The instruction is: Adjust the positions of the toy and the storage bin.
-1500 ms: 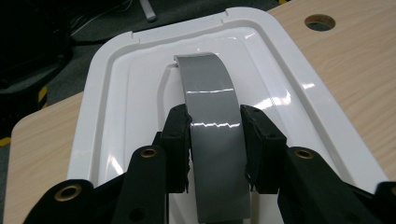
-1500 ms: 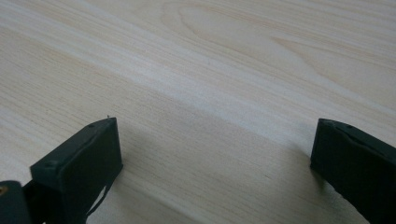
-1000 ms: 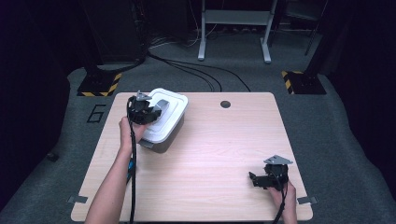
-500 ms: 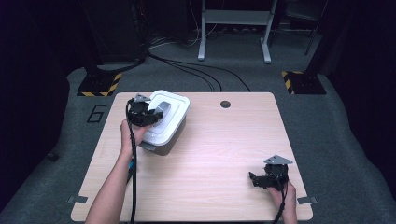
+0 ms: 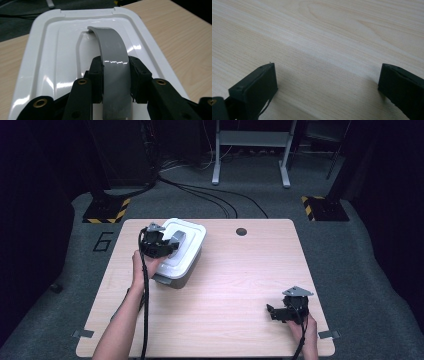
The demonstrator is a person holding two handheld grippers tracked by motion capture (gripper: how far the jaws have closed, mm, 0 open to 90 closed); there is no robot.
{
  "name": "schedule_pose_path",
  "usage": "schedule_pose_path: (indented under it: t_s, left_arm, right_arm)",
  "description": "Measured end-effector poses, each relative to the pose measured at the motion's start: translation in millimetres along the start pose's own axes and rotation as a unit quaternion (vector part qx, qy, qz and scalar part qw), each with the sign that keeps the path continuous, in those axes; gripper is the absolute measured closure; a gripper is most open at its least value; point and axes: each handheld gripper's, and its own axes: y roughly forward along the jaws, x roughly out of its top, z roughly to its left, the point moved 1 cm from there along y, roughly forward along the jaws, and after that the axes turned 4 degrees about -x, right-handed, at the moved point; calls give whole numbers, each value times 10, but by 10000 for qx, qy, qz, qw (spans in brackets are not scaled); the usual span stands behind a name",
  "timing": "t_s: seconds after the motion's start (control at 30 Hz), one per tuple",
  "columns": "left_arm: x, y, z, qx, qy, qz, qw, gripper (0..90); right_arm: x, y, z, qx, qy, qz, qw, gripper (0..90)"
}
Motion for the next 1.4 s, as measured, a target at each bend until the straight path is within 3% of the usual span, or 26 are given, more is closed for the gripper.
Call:
schedule_pose_path:
  t_s: [0.07, 0.1, 0.13, 0.23, 0.3, 0.37, 0.4, 0.47, 0.57, 0.63, 0.73, 0.83, 0.9, 1.0, 1.23, 1.4]
  left_arm:
    - [14, -16, -24, 259, 163, 10, 9995, 646]
    - [29, -13, -54, 484, 274, 13, 9985, 604]
    - [45, -10, -83, 583, 382, -20, 9976, 561]
    - [108, -18, -187, 991, 793, -52, 9919, 539]
    - [145, 8, -248, 1234, 1050, 8, 9868, 539]
    - [161, 63, -282, 1391, 1245, 217, 9822, 542]
    - [160, 77, -287, 1425, 1284, 277, 9810, 544]
    - [159, 114, -295, 1402, 1322, 315, 9808, 595]
    - [168, 118, -292, 1509, 1366, 354, 9784, 642]
    - [159, 114, -260, 1392, 1331, 265, 9809, 667]
    - [156, 95, -256, 1391, 1301, 313, 9812, 666]
    - [154, 79, -250, 1344, 1141, 196, 9841, 665]
    - [152, 81, -263, 1350, 1088, 188, 9847, 665]
    - [155, 64, -267, 1184, 884, 165, 9889, 664]
    - [164, 66, -379, 1291, 958, 251, 9867, 665]
    - [160, 68, -344, 1327, 933, 270, 9864, 664]
  right_arm:
    - [-1, -1, -1, 18, -15, 1, 10000, 10]
    - [0, 0, 0, 15, -6, -3, 10000, 10]
    - [0, -1, -1, 20, -14, 3, 10000, 10]
    - [0, -1, -2, 20, -18, 2, 10000, 10]
    - [0, -1, -1, 18, -11, 1, 10000, 10]
    - [0, 0, -1, 9, -11, 1, 10000, 10]
    - [0, -1, -1, 19, -16, 2, 10000, 10]
    - [0, -1, -1, 20, -16, 4, 10000, 10]
    - [0, -1, -1, 19, -14, 2, 10000, 10]
    - [1, 2, 1, -9, 10, -11, 10000, 10]
    - [1, 0, 1, 11, 2, -1, 10000, 10]
    - [1, 2, 1, -7, 11, -12, 10000, 10]
    - [0, 2, 1, -3, 6, -11, 10000, 11]
    - [-1, -1, -1, 20, -15, 5, 10000, 11]
    - [0, 1, 1, -9, 7, -5, 10000, 11]
    - [-1, -2, 0, 14, -13, 7, 10000, 10]
